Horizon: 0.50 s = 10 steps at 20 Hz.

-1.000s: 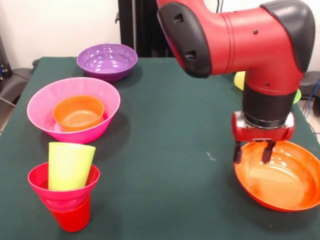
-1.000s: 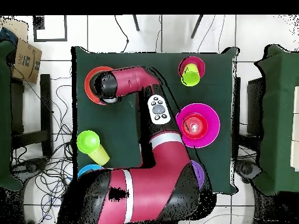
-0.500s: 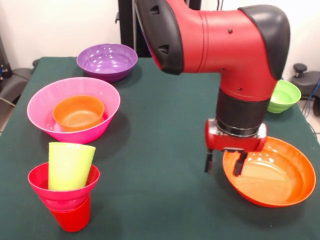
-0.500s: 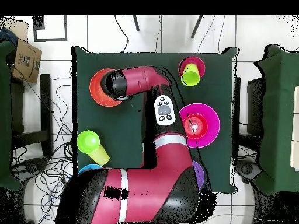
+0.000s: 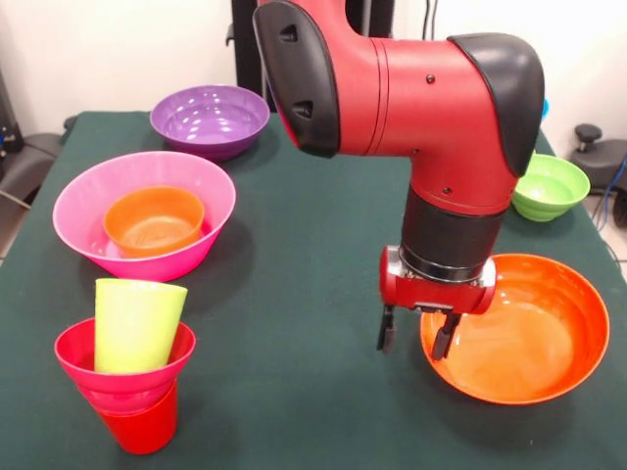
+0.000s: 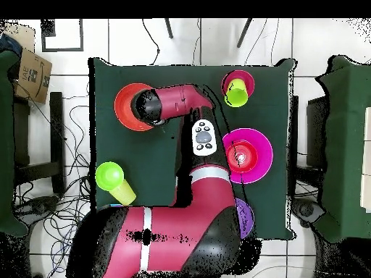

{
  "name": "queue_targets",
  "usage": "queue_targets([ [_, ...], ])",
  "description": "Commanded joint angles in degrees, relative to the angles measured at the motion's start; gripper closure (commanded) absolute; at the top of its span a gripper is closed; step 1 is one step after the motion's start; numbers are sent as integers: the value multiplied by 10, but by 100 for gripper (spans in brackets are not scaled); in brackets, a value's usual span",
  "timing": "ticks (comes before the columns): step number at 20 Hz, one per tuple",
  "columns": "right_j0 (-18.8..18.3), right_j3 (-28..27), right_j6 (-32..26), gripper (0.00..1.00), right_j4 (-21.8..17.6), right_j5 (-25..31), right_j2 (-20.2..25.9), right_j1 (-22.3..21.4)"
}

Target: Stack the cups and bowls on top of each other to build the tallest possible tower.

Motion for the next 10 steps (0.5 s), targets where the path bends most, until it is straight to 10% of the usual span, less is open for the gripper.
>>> queue_targets([
  [1, 13, -11, 66, 0, 16, -4, 16, 41],
  [10, -20, 35, -42, 0, 91, 92, 99, 19],
])
